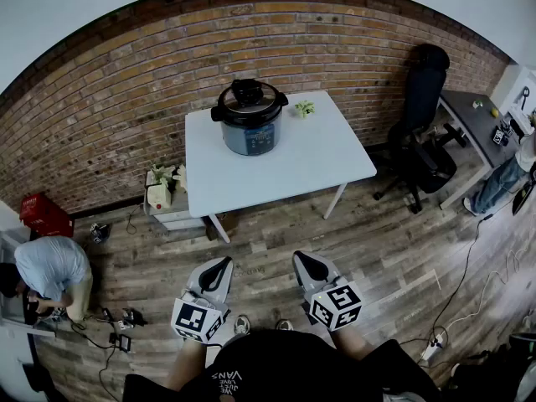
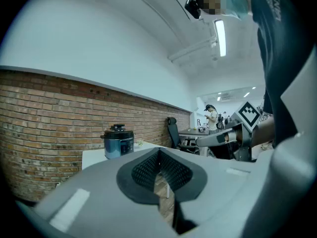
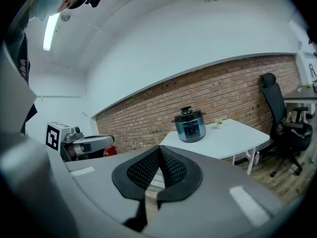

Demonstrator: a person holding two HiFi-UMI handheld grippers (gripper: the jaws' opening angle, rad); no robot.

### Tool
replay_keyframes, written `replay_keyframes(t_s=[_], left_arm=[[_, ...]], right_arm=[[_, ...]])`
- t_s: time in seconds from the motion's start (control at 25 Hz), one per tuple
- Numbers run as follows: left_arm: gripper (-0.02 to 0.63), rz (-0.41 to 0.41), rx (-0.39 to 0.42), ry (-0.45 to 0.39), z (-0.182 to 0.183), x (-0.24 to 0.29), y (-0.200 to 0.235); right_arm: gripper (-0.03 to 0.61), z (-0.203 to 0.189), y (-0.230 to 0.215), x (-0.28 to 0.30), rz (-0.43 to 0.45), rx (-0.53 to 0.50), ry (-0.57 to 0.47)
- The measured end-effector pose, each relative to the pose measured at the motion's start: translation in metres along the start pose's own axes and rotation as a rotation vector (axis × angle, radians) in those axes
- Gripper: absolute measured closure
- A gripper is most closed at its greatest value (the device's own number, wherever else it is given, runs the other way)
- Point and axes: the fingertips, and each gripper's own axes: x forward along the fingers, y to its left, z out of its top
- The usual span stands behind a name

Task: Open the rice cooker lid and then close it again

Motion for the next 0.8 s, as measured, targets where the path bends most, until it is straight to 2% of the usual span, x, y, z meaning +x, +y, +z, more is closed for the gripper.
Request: replay_keyframes(t_s=[0.2,0.4,0.44,0.48,0.52,0.6,0.64,0.8], left_arm=[[0.612,0.013,-0.001,0.001,-0.003,0.009,-0.006],[0.609,-0.018,-0.038,-0.029,0.000,0.019,-0.020],[0.583,-0.019,-0.050,-0.037,0.002,0.020,-0.022],[0.529,-0.014,-0.060,-0.046,0.003,0.021,-0.022],[0.452,-0.006,-0.067,-0.055,0.005,0.021,-0.022],[0.402,0.005,-0.081,-0.067,0.006,0.022,-0.018],[0.381,0.008,-0.092,-0.071,0.006,0.023,-0.015],[0.310,0.022,-0.125,-0.073,0.003,0.034,0.009]], right_arm=[[0.574,0.002,-0.013,-0.003,-0.005,0.005,-0.005],[0.572,0.012,-0.027,-0.008,0.010,0.031,-0.063],[0.573,0.015,-0.029,-0.009,0.010,0.029,-0.078],[0.562,0.018,-0.030,-0.010,0.014,0.032,-0.094],[0.520,0.021,-0.030,-0.011,0.019,0.040,-0.106],[0.360,0.022,-0.032,-0.010,0.022,0.059,-0.116],[0.329,0.021,-0.034,-0.009,0.019,0.064,-0.117],[0.271,0.024,-0.042,0.005,-0.016,0.069,-0.126]])
